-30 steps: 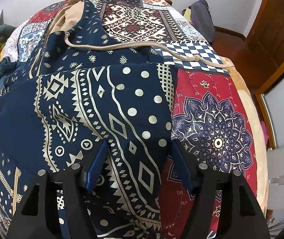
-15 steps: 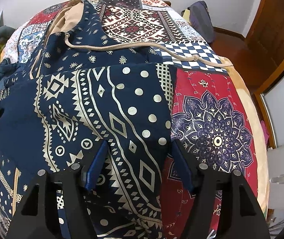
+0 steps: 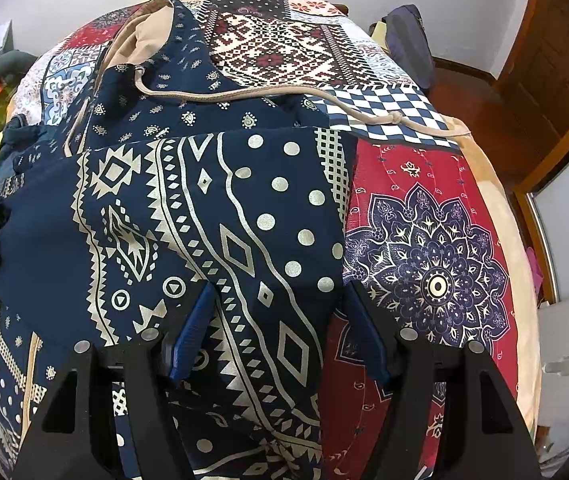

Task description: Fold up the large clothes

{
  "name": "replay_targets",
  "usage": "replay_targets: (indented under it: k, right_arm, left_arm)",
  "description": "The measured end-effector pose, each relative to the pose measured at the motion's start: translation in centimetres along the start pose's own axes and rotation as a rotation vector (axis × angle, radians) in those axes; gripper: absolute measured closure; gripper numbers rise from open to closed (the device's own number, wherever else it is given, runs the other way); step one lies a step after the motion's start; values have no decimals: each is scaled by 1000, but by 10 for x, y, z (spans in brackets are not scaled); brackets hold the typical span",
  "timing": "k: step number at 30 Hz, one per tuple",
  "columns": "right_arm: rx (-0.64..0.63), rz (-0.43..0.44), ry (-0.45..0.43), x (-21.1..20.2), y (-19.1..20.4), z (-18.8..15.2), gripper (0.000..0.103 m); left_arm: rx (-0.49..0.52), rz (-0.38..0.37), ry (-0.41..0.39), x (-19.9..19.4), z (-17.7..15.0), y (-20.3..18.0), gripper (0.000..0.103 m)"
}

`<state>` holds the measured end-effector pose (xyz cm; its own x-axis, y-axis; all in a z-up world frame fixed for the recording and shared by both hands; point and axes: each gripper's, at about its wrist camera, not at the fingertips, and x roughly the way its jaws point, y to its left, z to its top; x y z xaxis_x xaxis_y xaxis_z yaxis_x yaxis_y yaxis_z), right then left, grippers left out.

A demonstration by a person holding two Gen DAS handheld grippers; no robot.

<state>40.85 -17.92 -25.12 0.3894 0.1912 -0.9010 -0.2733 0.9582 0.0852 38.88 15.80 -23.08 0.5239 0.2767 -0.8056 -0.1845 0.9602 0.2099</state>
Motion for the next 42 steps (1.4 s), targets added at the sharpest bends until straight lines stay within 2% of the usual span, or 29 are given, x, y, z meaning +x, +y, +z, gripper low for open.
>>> replay_targets:
  k: [6, 9, 12, 15, 21, 27, 32, 37, 42]
  right_arm:
    - [-3, -8, 13, 0, 1, 1, 39]
    - [1, -16, 41, -2, 2, 7, 39]
    - [-15, -19, 33, -11, 5, 15, 39]
    - [-42, -26, -22, -31, 14, 34, 39]
    - [-38, 67, -131, -59, 37, 84, 39]
    - [-64, 115, -162, -49, 62, 131, 39]
    - [-81, 110, -117, -7, 78, 165, 39]
    - [6, 171, -3, 52, 81, 196, 39]
    - [68, 193, 53, 96, 81, 218, 39]
  left_arm:
    - [-124, 79, 62, 2, -16, 82, 21]
    - [-132, 93, 83, -3, -21, 106, 21]
    - [-118, 68, 63, -15, -14, 111, 21]
    - [-96, 6, 0, -35, 9, 100, 21]
    - [-47, -125, -105, -48, 72, 51, 21]
    - [-38, -258, -126, -33, 129, 5, 21]
    - [-47, -299, -74, 11, 166, -26, 21]
    - [-139, -297, 54, 79, 188, -38, 21]
    - [-256, -361, 135, 134, 200, -39, 21]
